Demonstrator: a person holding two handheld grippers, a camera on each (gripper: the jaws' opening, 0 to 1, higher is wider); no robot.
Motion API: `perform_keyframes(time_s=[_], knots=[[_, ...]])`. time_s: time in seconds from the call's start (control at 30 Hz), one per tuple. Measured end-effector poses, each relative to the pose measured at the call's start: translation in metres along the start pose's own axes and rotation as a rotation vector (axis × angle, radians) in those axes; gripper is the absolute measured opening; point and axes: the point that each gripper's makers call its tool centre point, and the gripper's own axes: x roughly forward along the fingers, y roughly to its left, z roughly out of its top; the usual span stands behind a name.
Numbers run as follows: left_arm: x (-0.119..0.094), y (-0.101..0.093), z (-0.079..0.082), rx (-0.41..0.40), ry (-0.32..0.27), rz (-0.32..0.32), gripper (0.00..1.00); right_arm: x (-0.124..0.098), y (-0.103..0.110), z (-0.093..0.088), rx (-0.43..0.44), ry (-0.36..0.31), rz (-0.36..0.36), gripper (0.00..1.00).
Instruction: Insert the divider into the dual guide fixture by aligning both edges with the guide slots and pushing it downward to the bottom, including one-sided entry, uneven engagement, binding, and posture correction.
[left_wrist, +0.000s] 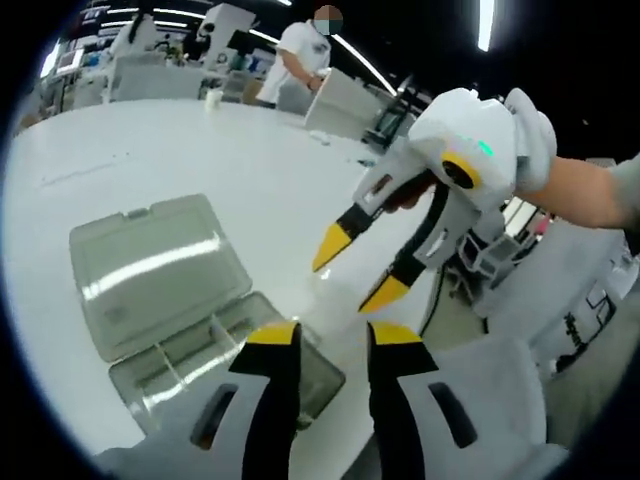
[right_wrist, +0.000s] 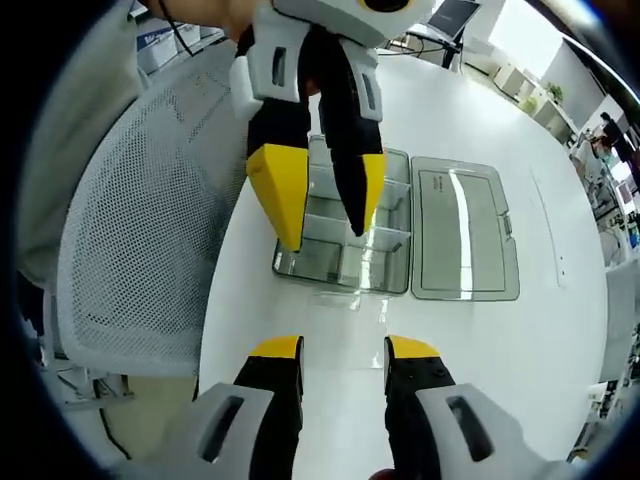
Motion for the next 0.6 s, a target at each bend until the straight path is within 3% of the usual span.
perform_keyframes(time_s=[0.27,0.6], knots=[[0.001,-0.001,0.007,-0.116,-0.045,-0.025,0.2,-0.004,-0.001,0.01,-0.016,-0.012,-0.008,0.27],[0.001,0.001,0.008,-0.198,-0.07,-0.035,0.14,-0.007,-0.001,0.018,-0.027,-0.024,-0.013,0.27]])
